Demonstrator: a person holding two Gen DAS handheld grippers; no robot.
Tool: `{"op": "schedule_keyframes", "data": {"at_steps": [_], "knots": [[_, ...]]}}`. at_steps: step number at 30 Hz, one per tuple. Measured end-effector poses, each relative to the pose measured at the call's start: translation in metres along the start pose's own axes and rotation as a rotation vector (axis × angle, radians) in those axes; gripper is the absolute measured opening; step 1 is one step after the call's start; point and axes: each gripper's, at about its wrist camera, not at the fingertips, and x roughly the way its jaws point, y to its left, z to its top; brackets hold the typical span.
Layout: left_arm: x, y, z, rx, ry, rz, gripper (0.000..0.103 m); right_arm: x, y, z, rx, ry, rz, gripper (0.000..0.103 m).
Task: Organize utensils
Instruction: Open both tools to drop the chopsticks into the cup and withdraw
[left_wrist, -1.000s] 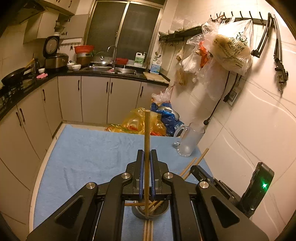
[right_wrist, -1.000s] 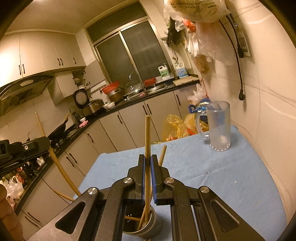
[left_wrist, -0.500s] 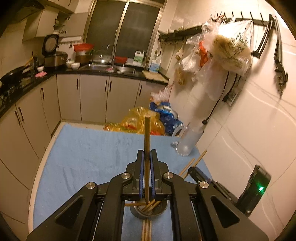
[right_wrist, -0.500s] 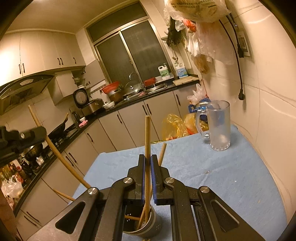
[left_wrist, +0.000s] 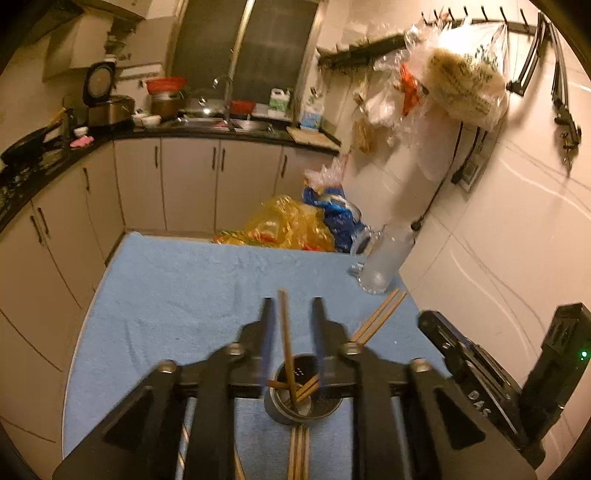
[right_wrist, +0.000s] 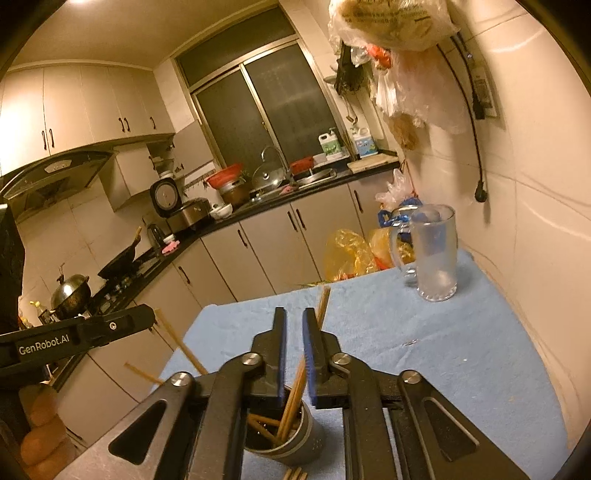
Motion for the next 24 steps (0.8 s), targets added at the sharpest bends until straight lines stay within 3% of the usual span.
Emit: {"op": "schedule_keyframes", "data": {"at_steps": [2, 6, 9, 11, 13, 18, 21, 24], "knots": [[-0.019, 0.003, -0.004, -0.008, -0.043, 0.017, 0.035, -0.015, -0.001, 0.001, -0.004, -0.012, -0.012, 0.024], [-0.054, 0.014, -0.024, -0.022, -0.107, 0.068, 0.045, -0.046, -0.003, -0.009, -0.020, -0.040, -0.041, 0.056], [-0.072, 0.026, -0.051, -0.029, -0.132, 0.118, 0.049, -0.062, -0.006, -0.029, -0.034, -0.019, -0.050, 0.058], [-0.079, 0.038, -0.073, -0.041, -0.129, 0.150, 0.064, -0.069, -0.009, -0.045, -0.039, 0.011, -0.042, 0.058], [-0.082, 0.051, -0.102, -0.064, -0.111, 0.184, 0.071, -0.073, -0.010, -0.065, -0.053, 0.048, -0.036, 0.058], [-0.077, 0.085, -0.179, -0.109, -0.067, 0.203, 0.072, -0.074, -0.015, -0.121, -0.045, 0.135, -0.056, 0.058], [-0.063, 0.105, -0.213, -0.174, 0.043, 0.226, 0.073, -0.068, -0.019, -0.145, -0.041, 0.184, -0.081, 0.057], [-0.052, 0.110, -0.241, -0.142, 0.081, 0.295, 0.073, -0.062, -0.022, -0.162, 0.000, 0.226, -0.060, 0.057]]}}
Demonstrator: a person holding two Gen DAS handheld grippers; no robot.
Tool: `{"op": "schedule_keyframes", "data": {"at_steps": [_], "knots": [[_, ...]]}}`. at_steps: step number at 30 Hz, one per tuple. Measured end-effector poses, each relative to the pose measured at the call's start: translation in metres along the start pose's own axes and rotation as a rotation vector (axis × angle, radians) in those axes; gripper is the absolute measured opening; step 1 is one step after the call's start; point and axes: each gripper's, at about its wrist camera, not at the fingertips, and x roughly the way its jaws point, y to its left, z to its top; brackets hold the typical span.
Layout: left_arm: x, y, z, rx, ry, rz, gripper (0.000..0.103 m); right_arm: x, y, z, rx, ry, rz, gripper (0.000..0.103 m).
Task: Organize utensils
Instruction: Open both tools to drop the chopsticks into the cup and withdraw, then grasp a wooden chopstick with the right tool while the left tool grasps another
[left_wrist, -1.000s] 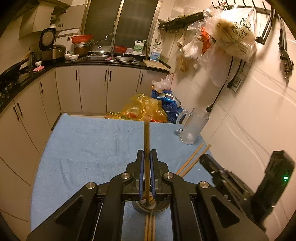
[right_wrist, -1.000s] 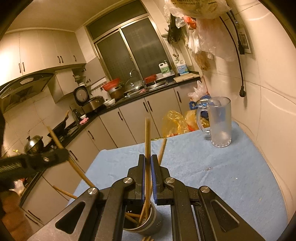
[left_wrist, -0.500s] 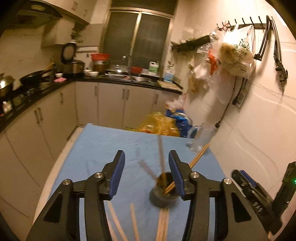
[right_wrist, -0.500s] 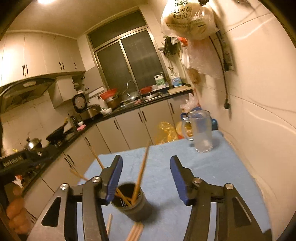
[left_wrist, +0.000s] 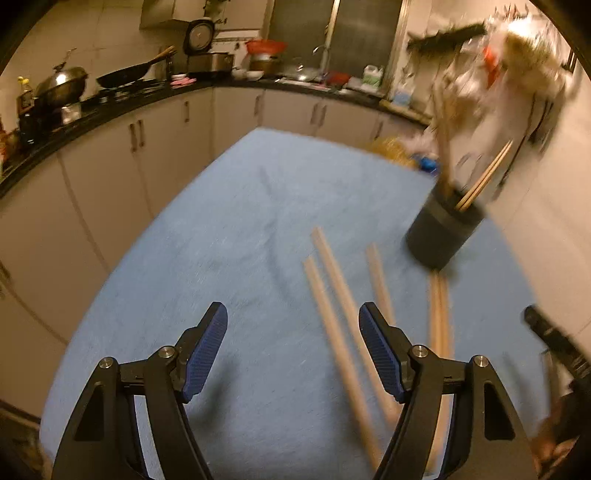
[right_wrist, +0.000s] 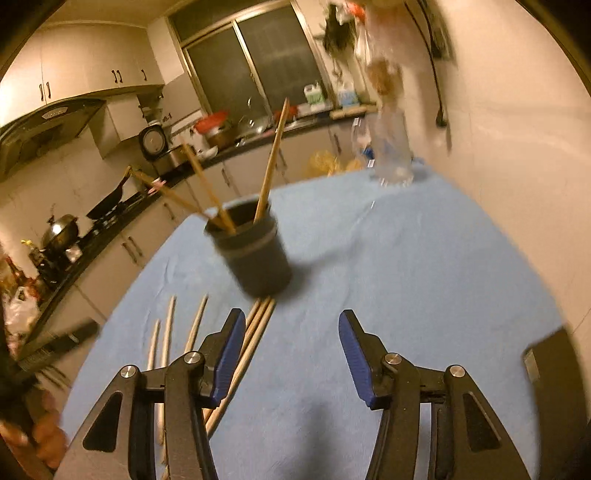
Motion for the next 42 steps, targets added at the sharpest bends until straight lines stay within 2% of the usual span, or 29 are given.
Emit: {"op": "schedule_keyframes", "data": {"at_steps": [3, 5, 10, 15, 17, 21, 29, 33, 38, 39, 42], "knots": [[0.006, 0.001, -0.015, 0.026, -0.010, 0.016, 0.073, 0.011, -0.004, -0.015, 0.068, 0.081, 0.015, 0.054], [0.014, 0.000, -0.017, 0.021, -0.006, 0.037, 0.073, 0.018, -0.005, -0.023, 0.085, 0.141, 0.004, 0.048], [0.023, 0.008, -0.013, -0.019, 0.022, 0.023, 0.073, 0.021, -0.006, -0.026, 0.098, 0.168, -0.019, 0.047], [0.031, 0.010, -0.014, -0.033, 0.062, -0.002, 0.073, 0.033, -0.006, -0.017, 0.155, 0.228, 0.033, 0.035], [0.032, 0.012, -0.012, -0.051, 0.071, -0.013, 0.073, 0.041, -0.003, -0.010, 0.180, 0.255, 0.060, 0.033], [0.035, 0.015, -0.012, -0.074, 0.081, -0.022, 0.073, 0.067, 0.012, 0.004, 0.171, 0.323, 0.086, 0.025], [0.037, 0.010, -0.012, -0.046, 0.091, -0.026, 0.073, 0.119, 0.020, 0.016, 0.200, 0.409, 0.019, 0.015], [0.037, 0.009, -0.012, -0.048, 0.091, -0.021, 0.073, 0.129, 0.028, 0.019, 0.158, 0.419, -0.014, 0.012], [0.036, 0.010, -0.013, -0.050, 0.094, -0.023, 0.072, 0.136, 0.047, 0.021, 0.031, 0.421, -0.076, 0.011], [0.036, 0.009, -0.013, -0.047, 0.094, -0.020, 0.072, 0.136, 0.050, 0.021, 0.010, 0.422, -0.084, 0.008], [0.035, 0.007, -0.013, -0.035, 0.101, -0.017, 0.072, 0.134, 0.052, 0.019, -0.039, 0.412, -0.098, 0.006]]}}
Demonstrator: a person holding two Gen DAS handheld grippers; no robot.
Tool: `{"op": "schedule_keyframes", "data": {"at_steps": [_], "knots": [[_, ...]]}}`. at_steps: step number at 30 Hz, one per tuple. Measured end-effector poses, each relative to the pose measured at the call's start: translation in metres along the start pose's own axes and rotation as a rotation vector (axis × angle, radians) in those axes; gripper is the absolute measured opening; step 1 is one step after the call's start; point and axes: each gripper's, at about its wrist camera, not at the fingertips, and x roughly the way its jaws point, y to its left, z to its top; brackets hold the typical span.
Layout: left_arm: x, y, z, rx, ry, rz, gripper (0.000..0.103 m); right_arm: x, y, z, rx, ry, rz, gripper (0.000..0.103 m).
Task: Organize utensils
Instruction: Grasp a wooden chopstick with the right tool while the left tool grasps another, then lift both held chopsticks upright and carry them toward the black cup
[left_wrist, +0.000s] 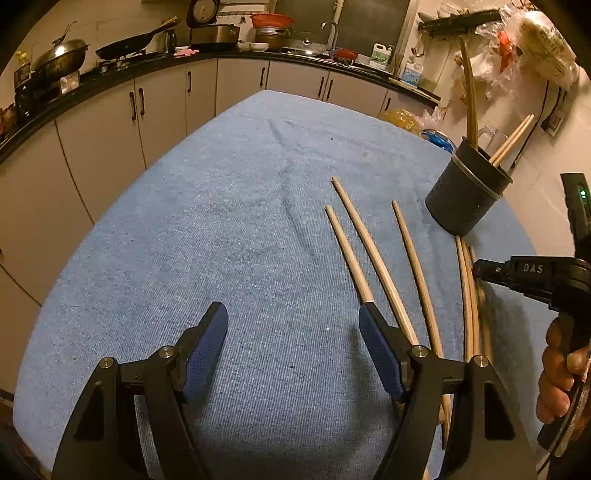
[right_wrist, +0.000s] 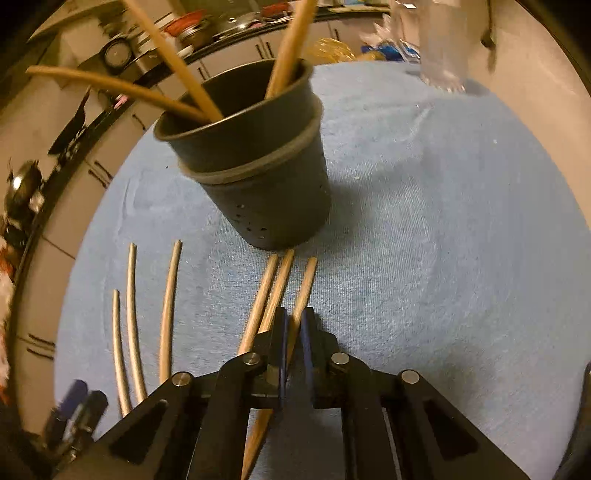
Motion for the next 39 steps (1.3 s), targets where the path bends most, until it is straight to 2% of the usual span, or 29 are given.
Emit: {"op": "schedule_keyframes", "data": {"at_steps": [7, 12, 13, 14, 17, 19, 23, 27, 30, 31, 32, 34, 36, 39], "knots": [[0.006, -0.004, 0.008, -0.006, 0.045, 0.018, 0.073, -0.025, -0.030, -0.019, 0.069, -0.027, 0.109, 0.005], [0.017, -0.010, 0.027, -0.048, 0.138, -0.029, 0.072, -0.041, -0.040, -0.028, 0.082, -0.056, 0.180, 0.005], [0.019, -0.012, 0.029, -0.046, 0.145, -0.027, 0.068, -0.044, -0.041, -0.029, 0.083, -0.061, 0.196, 0.006], [0.021, -0.014, 0.033, -0.044, 0.152, -0.014, 0.059, -0.046, -0.043, -0.030, 0.082, -0.065, 0.208, 0.006], [0.032, -0.024, 0.043, -0.032, 0.186, 0.016, 0.046, -0.053, -0.045, -0.034, 0.076, -0.077, 0.231, 0.006], [0.040, -0.031, 0.051, -0.018, 0.192, 0.042, 0.042, -0.057, -0.049, -0.033, 0.077, -0.087, 0.241, 0.006], [0.051, -0.042, 0.061, 0.007, 0.222, 0.058, 0.041, -0.066, -0.057, -0.035, 0.080, -0.109, 0.255, 0.006], [0.059, -0.054, 0.064, 0.060, 0.227, 0.144, 0.033, -0.069, -0.062, -0.035, 0.087, -0.116, 0.268, 0.006], [0.058, -0.057, 0.061, 0.075, 0.205, 0.167, 0.022, -0.071, -0.063, -0.035, 0.089, -0.117, 0.278, 0.006], [0.056, -0.058, 0.059, 0.079, 0.198, 0.165, 0.012, -0.072, -0.064, -0.035, 0.088, -0.119, 0.282, 0.006], [0.055, -0.058, 0.059, 0.078, 0.196, 0.167, 0.008, -0.073, -0.065, -0.036, 0.087, -0.121, 0.284, 0.006], [0.051, -0.052, 0.059, 0.048, 0.201, 0.129, 0.006, -0.076, -0.067, -0.036, 0.087, -0.126, 0.287, 0.006], [0.042, -0.047, 0.059, 0.008, 0.198, 0.060, 0.006, -0.079, -0.069, -0.036, 0.085, -0.135, 0.291, 0.006], [0.022, -0.046, 0.061, 0.000, 0.150, 0.031, 0.006, -0.087, -0.069, -0.037, 0.075, -0.161, 0.296, 0.006]]}}
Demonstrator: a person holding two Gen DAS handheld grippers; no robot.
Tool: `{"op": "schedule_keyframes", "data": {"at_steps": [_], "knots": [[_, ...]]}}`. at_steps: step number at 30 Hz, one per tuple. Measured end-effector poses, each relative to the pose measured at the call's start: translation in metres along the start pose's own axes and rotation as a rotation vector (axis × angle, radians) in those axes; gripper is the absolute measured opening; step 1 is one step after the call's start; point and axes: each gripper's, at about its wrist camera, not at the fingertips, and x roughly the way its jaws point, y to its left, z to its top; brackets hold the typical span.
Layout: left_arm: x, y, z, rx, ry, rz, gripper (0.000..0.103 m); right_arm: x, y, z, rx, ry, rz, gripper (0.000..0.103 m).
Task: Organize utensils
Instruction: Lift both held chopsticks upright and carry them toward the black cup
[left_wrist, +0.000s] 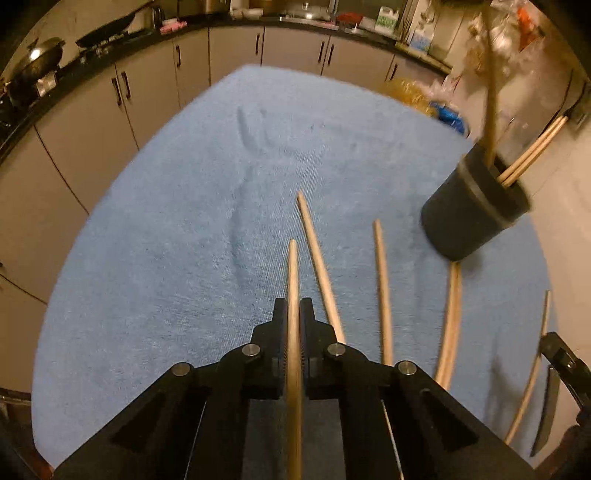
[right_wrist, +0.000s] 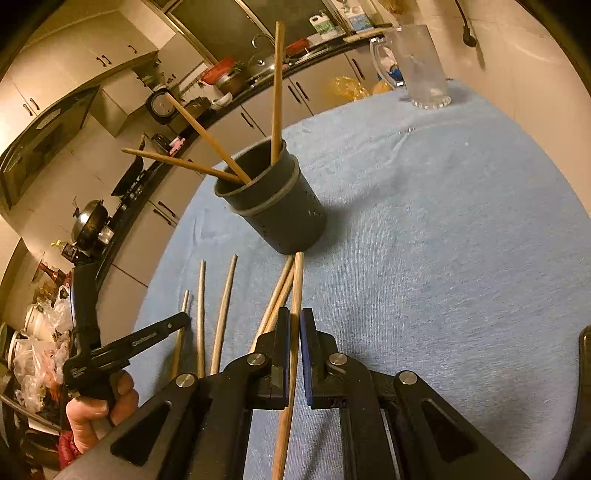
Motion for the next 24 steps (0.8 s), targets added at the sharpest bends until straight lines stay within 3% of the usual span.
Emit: {"op": "schedule_keyframes", "data": {"at_steps": [11, 24], "knots": [[-0.076, -0.009, -0.001, 0.019, -0.160, -0.095, 0.006, -0.031, 0.020, 0.001, -0.073, -0.110, 0.027, 0.005], [-0.109, -0.017, 0.003, 0.053, -0.247, -0.141, 0.006, -0.049, 0.042, 0.001, -0.134, -0.177, 0.028, 0.005]]}}
